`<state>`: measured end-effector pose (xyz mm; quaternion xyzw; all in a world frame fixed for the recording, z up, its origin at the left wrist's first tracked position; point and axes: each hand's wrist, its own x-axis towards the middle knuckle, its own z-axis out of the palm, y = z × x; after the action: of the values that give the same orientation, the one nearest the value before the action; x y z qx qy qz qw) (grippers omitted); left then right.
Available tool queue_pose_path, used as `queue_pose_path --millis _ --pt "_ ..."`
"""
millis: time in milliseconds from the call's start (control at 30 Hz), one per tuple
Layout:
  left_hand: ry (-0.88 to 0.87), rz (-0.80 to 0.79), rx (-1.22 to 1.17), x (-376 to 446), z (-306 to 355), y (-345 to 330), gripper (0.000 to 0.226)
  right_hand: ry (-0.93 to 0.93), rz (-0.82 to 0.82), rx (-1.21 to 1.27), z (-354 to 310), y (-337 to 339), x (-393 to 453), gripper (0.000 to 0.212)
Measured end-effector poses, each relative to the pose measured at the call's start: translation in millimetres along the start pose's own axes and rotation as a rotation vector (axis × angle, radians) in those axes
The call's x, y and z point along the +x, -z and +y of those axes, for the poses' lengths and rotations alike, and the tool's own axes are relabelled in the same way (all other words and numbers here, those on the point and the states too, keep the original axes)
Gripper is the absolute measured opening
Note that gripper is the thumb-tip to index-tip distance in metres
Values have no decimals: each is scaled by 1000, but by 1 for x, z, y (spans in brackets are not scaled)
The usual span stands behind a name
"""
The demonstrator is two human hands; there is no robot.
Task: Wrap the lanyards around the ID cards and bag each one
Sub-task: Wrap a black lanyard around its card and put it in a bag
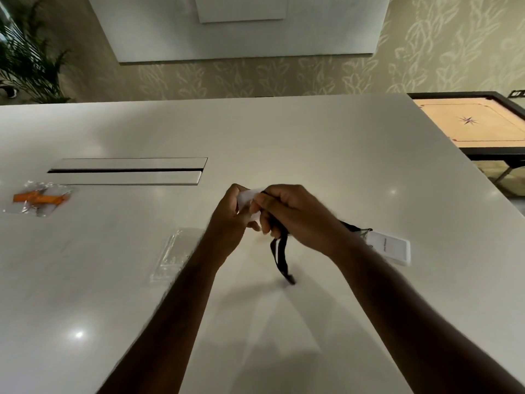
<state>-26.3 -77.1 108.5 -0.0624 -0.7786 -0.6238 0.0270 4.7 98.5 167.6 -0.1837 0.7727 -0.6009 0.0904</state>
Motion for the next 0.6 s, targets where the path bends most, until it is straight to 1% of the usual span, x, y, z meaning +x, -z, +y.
queue_pose_path --millis 133,233,367,433,533,600 --pt "33 -75 7 -1 -7 -4 11 16 71 82 -7 16 5 29" --pt "13 -108 14 -3 -11 -3 7 45 111 116 -9 28 10 25" --pt "-64 -156 175 -3 -16 3 3 101 157 141 -13 51 16 22" --pt "-91 -202 209 -5 -15 5 5 123 172 162 -13 64 19 23" --pt "-83 -292 191 -6 -13 7 8 133 171 172 -10 79 24 25" --pt "-69 -371 139 -6 -9 9 11 127 166 181 -5 84 29 26"
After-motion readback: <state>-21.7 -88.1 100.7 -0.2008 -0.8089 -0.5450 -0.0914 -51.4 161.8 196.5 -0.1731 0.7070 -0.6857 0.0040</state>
